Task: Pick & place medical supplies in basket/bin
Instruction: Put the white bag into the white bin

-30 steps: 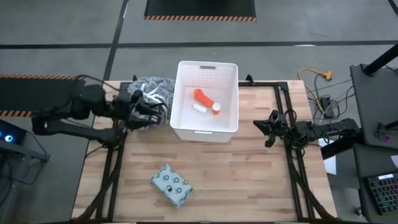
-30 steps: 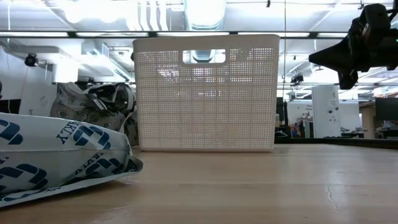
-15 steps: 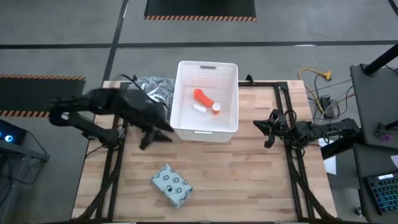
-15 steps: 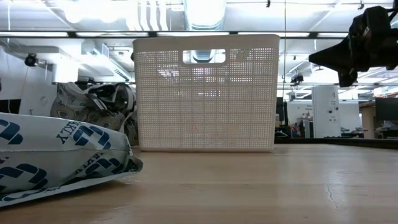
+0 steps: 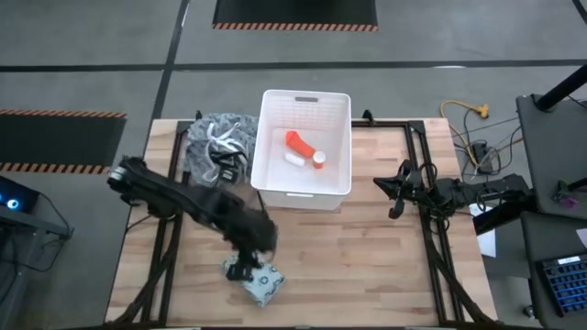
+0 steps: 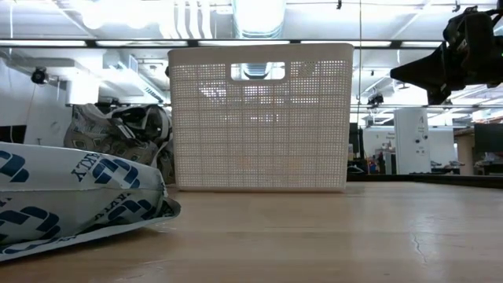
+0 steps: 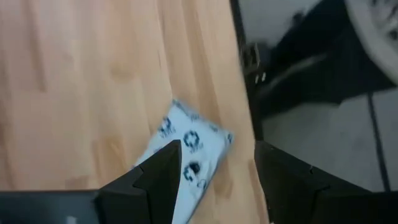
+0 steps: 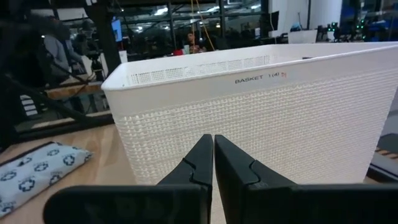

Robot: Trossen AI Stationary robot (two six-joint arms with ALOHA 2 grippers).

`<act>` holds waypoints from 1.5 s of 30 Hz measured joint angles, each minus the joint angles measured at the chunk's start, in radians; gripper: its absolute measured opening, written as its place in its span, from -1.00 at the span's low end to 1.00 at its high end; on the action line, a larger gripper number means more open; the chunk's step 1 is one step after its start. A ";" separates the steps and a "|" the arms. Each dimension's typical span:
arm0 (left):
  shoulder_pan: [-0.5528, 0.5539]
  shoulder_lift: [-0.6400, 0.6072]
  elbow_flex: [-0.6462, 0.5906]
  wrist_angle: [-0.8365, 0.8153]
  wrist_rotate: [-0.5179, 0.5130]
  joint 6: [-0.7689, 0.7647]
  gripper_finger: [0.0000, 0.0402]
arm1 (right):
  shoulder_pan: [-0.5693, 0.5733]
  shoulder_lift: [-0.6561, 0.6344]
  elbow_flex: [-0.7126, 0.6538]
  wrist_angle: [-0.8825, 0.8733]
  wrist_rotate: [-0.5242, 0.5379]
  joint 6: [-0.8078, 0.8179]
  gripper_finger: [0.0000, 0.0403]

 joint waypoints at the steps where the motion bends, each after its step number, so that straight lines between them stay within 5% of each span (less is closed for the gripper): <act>1: -0.014 0.023 -0.007 0.001 0.001 0.000 -0.07 | 0.000 0.000 0.000 0.000 0.000 -0.004 -0.96; 18: -0.216 0.286 -0.155 0.150 0.078 0.001 -0.07 | 0.000 0.018 0.000 0.000 0.001 -0.069 -0.96; 28: -0.222 0.276 -0.267 0.208 0.058 -0.145 -0.07 | 0.000 0.021 0.000 0.000 0.001 -0.066 -0.96; 45: -0.226 0.274 -0.252 0.226 -0.054 -0.143 -0.07 | 0.000 0.025 0.000 0.000 0.001 -0.069 -0.96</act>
